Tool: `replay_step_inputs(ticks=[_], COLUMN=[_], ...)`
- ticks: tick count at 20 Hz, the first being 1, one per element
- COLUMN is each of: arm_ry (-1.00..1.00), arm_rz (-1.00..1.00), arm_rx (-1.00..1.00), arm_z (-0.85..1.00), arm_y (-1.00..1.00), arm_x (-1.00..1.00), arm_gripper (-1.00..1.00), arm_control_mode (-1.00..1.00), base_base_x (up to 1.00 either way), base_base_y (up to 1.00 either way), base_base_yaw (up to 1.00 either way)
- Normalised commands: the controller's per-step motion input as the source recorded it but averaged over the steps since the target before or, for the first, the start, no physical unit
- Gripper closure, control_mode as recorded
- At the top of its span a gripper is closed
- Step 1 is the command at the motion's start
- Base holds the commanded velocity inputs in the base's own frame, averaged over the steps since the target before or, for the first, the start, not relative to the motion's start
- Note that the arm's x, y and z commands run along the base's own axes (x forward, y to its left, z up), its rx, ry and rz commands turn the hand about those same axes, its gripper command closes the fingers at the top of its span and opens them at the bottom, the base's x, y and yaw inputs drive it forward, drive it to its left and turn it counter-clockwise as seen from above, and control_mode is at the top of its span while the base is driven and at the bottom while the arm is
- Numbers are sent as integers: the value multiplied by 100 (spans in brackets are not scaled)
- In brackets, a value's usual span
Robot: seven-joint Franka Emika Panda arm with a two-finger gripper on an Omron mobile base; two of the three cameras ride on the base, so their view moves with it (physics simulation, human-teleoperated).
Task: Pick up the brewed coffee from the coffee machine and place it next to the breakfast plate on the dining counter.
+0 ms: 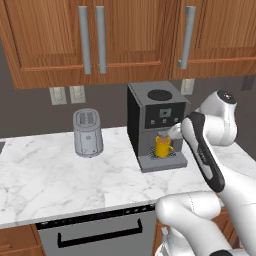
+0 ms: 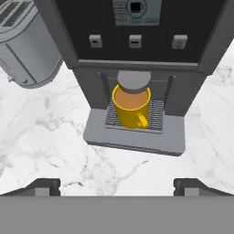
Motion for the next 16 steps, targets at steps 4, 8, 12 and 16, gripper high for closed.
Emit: replay_step_inputs(ticks=[4,8,12,16], arm_ry=[-16,-10,-14,-11], arm_rz=[36,38,35,29], arm_rx=[5,1,0,0], arm_z=[-43,-48,-40,-26], arm_y=[-15,-12,-11,-3], arm_x=[15,24,28,44], arm_gripper=[-100,-100,-100,-100], arm_control_mode=[-100,-100,-100,-100], base_base_x=[0,0,0,0], base_base_y=[0,0,0,0], base_base_yaw=[0,0,0,0])
